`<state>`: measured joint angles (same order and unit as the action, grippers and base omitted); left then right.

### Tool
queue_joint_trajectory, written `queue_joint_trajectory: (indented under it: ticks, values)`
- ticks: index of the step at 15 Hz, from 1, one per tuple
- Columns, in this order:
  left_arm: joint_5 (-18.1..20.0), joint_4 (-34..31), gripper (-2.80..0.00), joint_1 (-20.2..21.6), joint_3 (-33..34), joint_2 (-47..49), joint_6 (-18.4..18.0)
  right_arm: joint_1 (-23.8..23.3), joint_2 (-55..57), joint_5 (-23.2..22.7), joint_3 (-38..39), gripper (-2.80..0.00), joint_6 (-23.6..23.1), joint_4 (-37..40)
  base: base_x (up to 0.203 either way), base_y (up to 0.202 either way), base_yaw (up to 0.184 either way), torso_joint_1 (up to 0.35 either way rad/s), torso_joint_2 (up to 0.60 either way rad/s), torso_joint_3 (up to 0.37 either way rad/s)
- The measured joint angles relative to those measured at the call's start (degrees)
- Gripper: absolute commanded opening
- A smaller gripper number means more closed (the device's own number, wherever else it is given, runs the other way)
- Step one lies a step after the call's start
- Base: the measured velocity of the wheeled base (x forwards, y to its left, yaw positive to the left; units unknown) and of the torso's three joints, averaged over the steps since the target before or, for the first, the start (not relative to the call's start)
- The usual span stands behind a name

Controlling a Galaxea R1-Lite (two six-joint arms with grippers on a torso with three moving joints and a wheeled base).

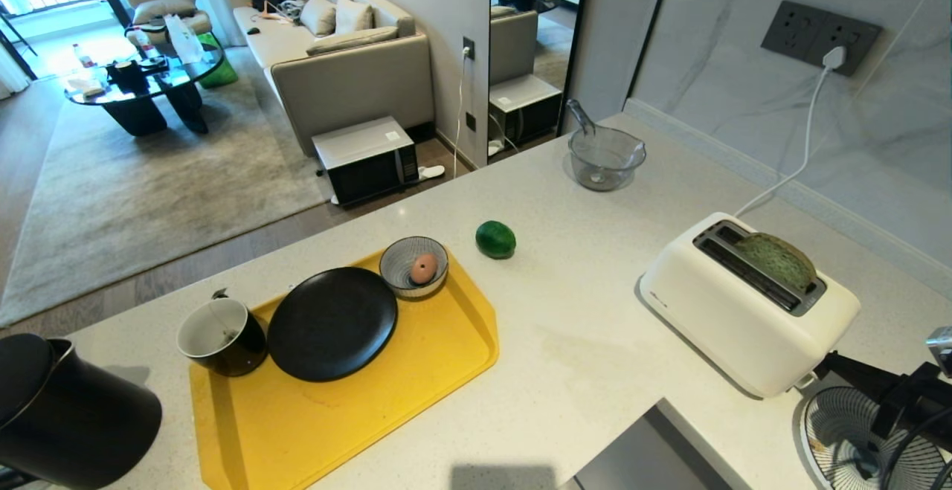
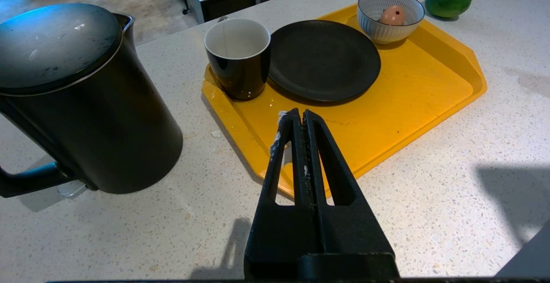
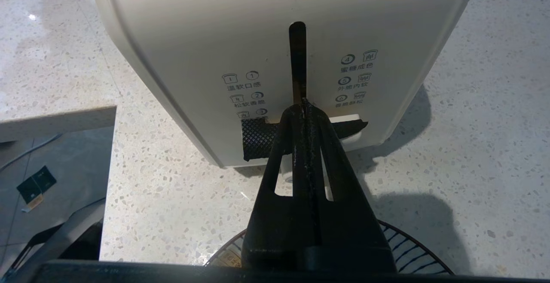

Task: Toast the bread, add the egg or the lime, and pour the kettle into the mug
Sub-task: Use a bread toaster

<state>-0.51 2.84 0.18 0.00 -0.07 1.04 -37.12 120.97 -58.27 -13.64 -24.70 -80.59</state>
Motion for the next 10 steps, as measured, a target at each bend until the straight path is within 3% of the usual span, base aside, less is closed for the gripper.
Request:
queue_joint_trajectory:
  ticks: [10]
  values:
    - [-0.01,0.00,-2.80,0.02,0.00,0.00,-0.02,-0.02,-0.02,0.00,-0.13,-2.80,0.00,0.05,0.000,0.000,0.000,0.000,0.00,0.000]
